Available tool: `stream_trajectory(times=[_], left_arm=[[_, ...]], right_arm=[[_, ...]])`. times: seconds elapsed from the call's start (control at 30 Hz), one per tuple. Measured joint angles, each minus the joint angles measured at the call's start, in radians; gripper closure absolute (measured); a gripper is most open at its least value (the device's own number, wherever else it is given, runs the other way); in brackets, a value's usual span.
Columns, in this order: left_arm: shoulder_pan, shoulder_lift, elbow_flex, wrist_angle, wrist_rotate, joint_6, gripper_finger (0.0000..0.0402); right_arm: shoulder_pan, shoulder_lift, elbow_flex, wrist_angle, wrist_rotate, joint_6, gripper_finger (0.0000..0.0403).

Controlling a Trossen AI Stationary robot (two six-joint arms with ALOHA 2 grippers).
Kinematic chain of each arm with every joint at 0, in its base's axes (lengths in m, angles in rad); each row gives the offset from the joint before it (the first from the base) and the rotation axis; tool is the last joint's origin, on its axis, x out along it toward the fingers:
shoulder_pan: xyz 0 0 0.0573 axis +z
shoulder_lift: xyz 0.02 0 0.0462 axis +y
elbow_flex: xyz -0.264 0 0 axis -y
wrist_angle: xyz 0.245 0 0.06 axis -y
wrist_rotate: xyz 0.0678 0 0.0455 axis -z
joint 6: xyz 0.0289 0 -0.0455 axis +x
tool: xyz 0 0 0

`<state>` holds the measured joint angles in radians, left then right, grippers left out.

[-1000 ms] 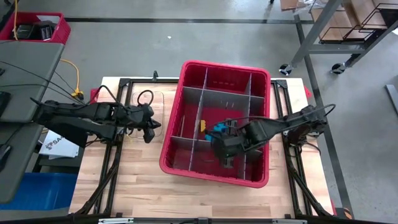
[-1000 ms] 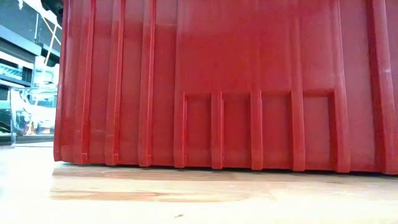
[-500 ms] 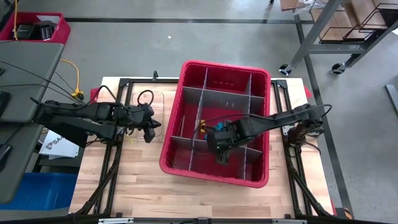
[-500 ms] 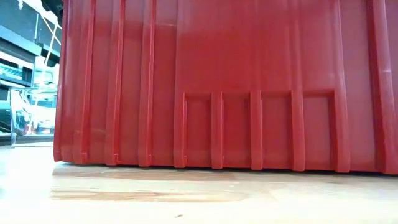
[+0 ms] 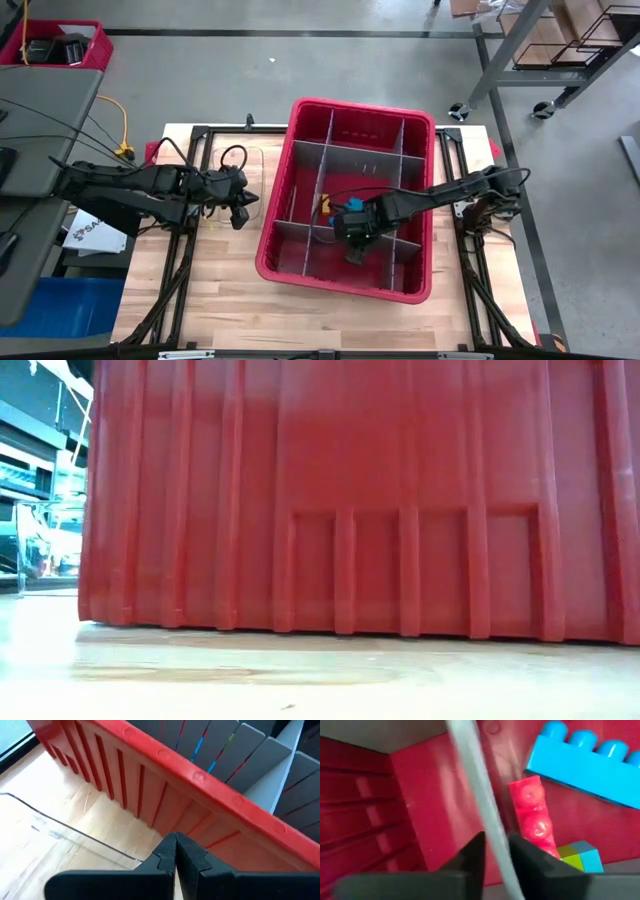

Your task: Sort Items/Unsort Items

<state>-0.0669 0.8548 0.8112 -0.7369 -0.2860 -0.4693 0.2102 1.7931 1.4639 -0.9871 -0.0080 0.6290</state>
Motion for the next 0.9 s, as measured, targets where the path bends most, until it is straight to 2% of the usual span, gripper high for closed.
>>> stream_trajectory(times=[0.1, 0.23, 0.57, 0.7, 0.77, 0.9], left_arm=[[0.0, 0.0, 0.0, 0.0, -0.014, 0.0, 0.0401], [0.0, 0.0, 0.0, 0.001, -0.045, 0.002, 0.0401], [0.001, 0.0, 0.0, 0.002, -0.091, 0.002, 0.0401], [0.001, 0.0, 0.0, 0.001, -0.103, 0.002, 0.0401], [0.001, 0.0, 0.0, 0.006, -0.119, 0.002, 0.0401], [0.001, 0.001, 0.015, 0.097, -0.099, 0.084, 0.0401]], right_arm=[[0.0, 0.007, 0.028, -0.012, 0.01, 0.003, 0.038], [0.001, 0.018, 0.145, -0.096, 0.041, 0.017, 0.0397], [-0.007, 0.01, 0.581, -0.436, 0.083, 0.011, 0.0403], [-0.006, 0.006, 0.793, -0.572, 0.192, 0.063, 0.0403], [-0.002, -0.003, 0.876, -0.581, 0.239, 0.084, 0.0403], [0.018, -0.087, 0.85, -0.503, 0.292, 0.179, 0.0403]])
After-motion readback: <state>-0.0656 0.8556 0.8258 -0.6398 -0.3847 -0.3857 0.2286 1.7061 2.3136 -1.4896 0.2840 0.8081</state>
